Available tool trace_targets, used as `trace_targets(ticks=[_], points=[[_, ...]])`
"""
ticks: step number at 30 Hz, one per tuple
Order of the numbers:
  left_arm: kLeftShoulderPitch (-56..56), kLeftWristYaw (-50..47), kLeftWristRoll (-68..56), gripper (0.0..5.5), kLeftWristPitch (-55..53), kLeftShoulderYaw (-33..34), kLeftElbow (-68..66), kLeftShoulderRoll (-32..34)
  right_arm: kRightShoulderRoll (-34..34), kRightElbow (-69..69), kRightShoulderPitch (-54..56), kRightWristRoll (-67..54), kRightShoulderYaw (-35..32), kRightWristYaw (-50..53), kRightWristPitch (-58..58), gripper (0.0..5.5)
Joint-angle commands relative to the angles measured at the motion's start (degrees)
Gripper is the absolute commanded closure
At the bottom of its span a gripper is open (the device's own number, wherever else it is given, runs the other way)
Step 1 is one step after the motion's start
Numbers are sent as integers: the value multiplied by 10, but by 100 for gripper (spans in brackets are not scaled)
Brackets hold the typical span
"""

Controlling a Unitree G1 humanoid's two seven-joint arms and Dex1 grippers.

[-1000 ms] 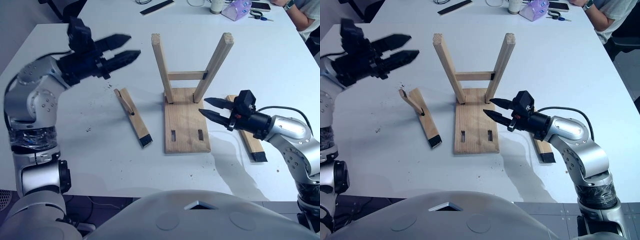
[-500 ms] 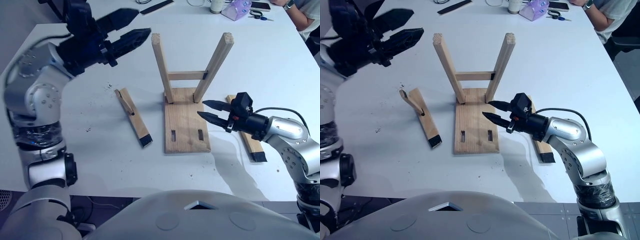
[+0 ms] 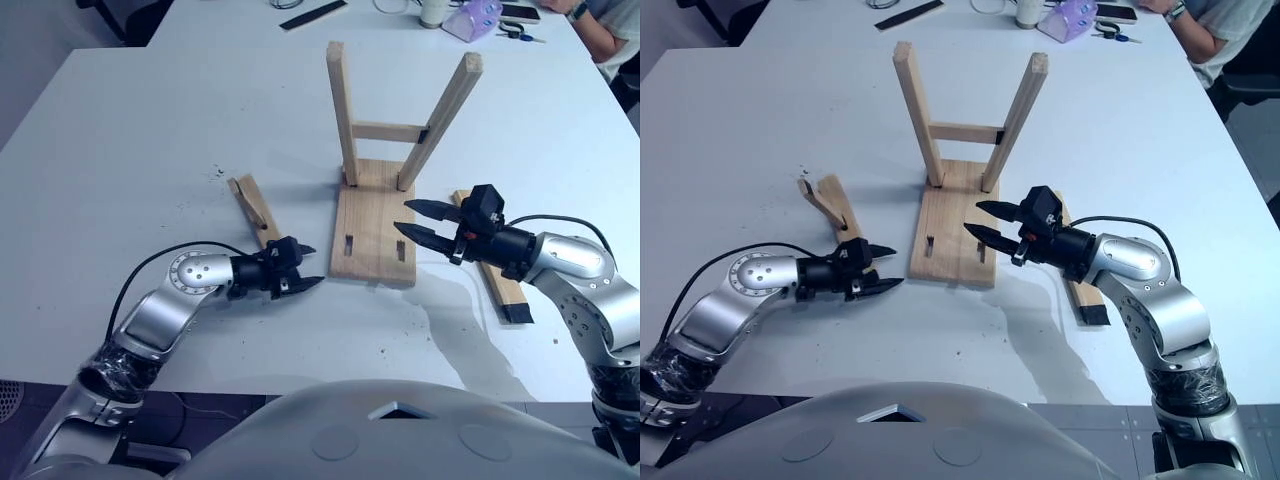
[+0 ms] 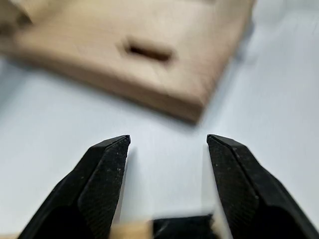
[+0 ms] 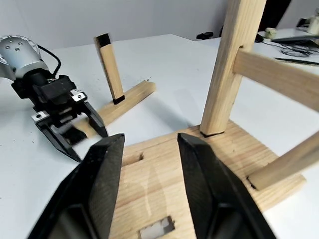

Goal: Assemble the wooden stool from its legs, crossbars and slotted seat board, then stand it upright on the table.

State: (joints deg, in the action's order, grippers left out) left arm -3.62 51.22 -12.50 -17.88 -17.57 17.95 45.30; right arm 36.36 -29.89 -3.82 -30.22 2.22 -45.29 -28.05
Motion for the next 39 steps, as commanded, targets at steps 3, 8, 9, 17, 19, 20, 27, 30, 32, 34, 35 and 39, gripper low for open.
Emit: trace_targets(ticks=[3,8,9,17,19,20,27,30,32,34,35,39], points=[[-56,86,-7,264,29,69,32,109,-1,-14,-24,8,-5,12,6,352],[-103,110,-13,264,47,147,18,158,-5,-24,-45,12,-7,27,11,352],[-105,113,-19,264,47,167,17,163,-4,-24,-49,14,-8,29,13,352],[15,51,-54,264,-26,240,-23,128,-5,-34,-67,22,-6,41,16,352],[26,33,-19,264,-25,211,-50,119,-4,-32,-65,28,-3,42,17,352],[23,31,-26,264,-40,206,-51,111,-2,-28,-62,33,1,41,18,352],[-7,15,-79,244,-140,205,-7,66,2,-22,-66,45,3,33,22,352],[-8,0,-71,205,-155,198,-5,56,2,-24,-71,51,9,31,24,352],[2,-20,-54,172,-166,187,-15,48,1,-24,-73,54,10,31,26,352],[6,-32,-40,158,-169,171,-28,42,1,-24,-74,56,11,30,27,352],[6,-37,-34,158,-169,163,-32,36,0,-24,-75,58,12,30,28,352],[-6,-55,7,158,-146,123,-53,25,0,-23,-75,62,17,29,30,352]])
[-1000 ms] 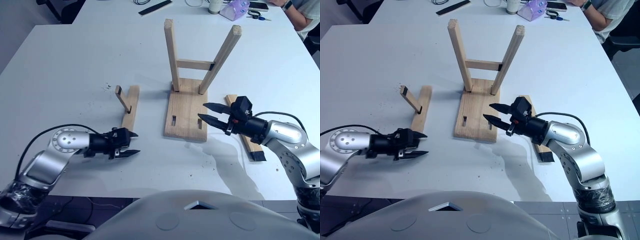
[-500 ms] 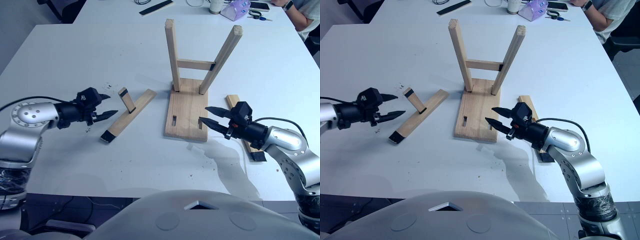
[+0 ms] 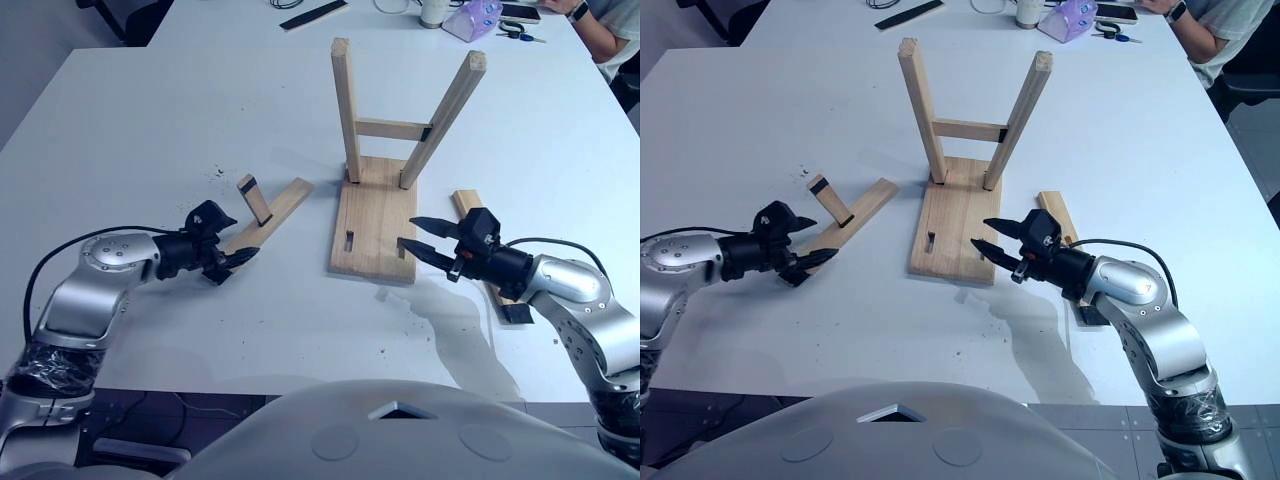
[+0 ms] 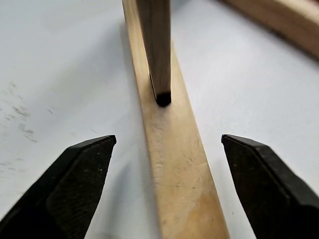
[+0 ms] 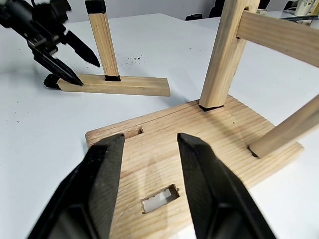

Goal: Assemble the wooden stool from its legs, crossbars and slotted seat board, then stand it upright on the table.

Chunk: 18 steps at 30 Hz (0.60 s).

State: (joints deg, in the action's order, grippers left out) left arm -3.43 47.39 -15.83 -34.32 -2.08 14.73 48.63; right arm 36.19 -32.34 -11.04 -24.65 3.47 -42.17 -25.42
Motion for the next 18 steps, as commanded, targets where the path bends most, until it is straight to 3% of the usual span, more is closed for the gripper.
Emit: trace_targets(ticks=[1,4,14,18], points=[[-10,-22,52,158,32,-39,-28,-10,2,2,-2,7,5,-2,4,352],[1,-39,67,182,65,-33,-64,-25,4,2,-3,8,5,-3,6,352],[12,-11,12,335,62,8,-98,-56,6,7,4,13,4,-5,5,352],[19,4,-27,344,51,34,-109,-70,7,8,6,14,4,-6,5,352]])
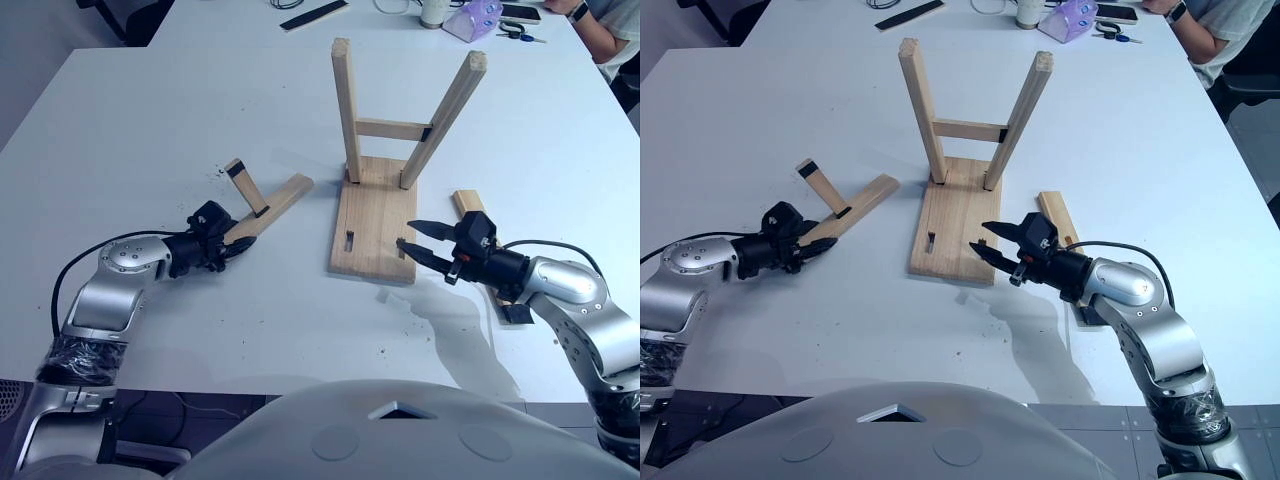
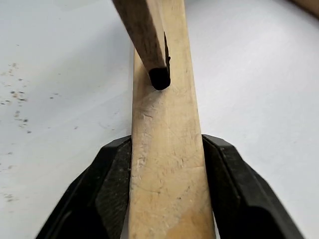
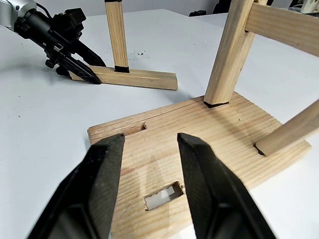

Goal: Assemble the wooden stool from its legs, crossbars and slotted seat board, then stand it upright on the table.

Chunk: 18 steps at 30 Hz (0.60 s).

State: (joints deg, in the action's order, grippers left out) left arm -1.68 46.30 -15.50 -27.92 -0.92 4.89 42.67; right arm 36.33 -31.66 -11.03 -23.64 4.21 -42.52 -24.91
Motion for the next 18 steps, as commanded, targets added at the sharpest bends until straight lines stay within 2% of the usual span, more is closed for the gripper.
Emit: trace_targets(ticks=[1,5,7,10,13,16,18], points=[[11,18,-40,344,-9,34,-15,-13,7,2,8,4,-5,-3,-1,352],[72,40,-149,349,13,137,-4,-39,6,-3,18,-13,-22,-3,-5,352],[83,79,-199,349,13,170,32,-24,0,-8,34,-33,-43,4,-14,352],[90,116,-323,349,-47,212,118,-8,-23,-45,70,-165,-103,24,-61,352],[99,109,-435,349,-100,219,202,-5,-18,-83,112,-321,-144,40,-102,331],[122,92,-498,349,-127,198,237,-17,2,-95,152,-436,-166,48,-125,284],[133,86,-515,349,-137,178,243,-25,21,-89,177,-498,-172,42,-142,272]])
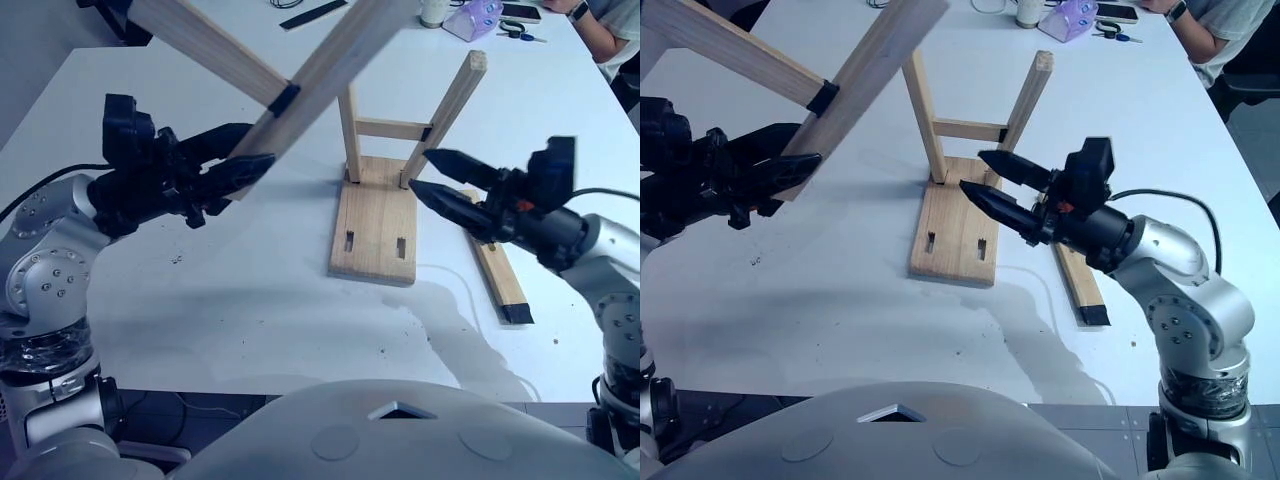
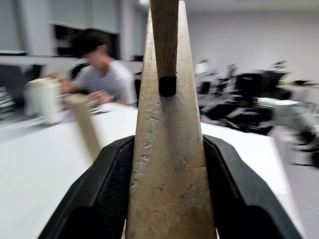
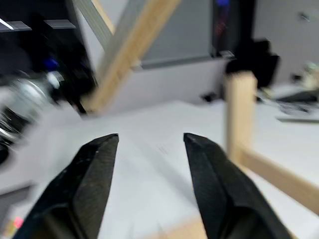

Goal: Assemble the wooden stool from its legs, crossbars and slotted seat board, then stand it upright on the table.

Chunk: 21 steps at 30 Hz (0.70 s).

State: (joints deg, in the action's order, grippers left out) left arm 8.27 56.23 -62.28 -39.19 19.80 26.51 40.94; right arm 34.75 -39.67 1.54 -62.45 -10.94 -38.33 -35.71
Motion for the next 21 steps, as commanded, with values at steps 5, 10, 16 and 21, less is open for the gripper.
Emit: trace_targets(ticks=[5,10,16,21], points=[[28,-7,-35,349,-20,-71,58,-13,59,28,115,-179,-9,2,-57,272],[22,-2,-21,349,-8,-89,71,-13,59,43,150,-188,7,6,-66,272],[21,3,-9,349,0,-103,75,-12,53,55,174,-156,41,-6,-66,272],[29,4,-6,349,3,-112,70,-10,60,53,169,-103,64,-31,-62,302]])
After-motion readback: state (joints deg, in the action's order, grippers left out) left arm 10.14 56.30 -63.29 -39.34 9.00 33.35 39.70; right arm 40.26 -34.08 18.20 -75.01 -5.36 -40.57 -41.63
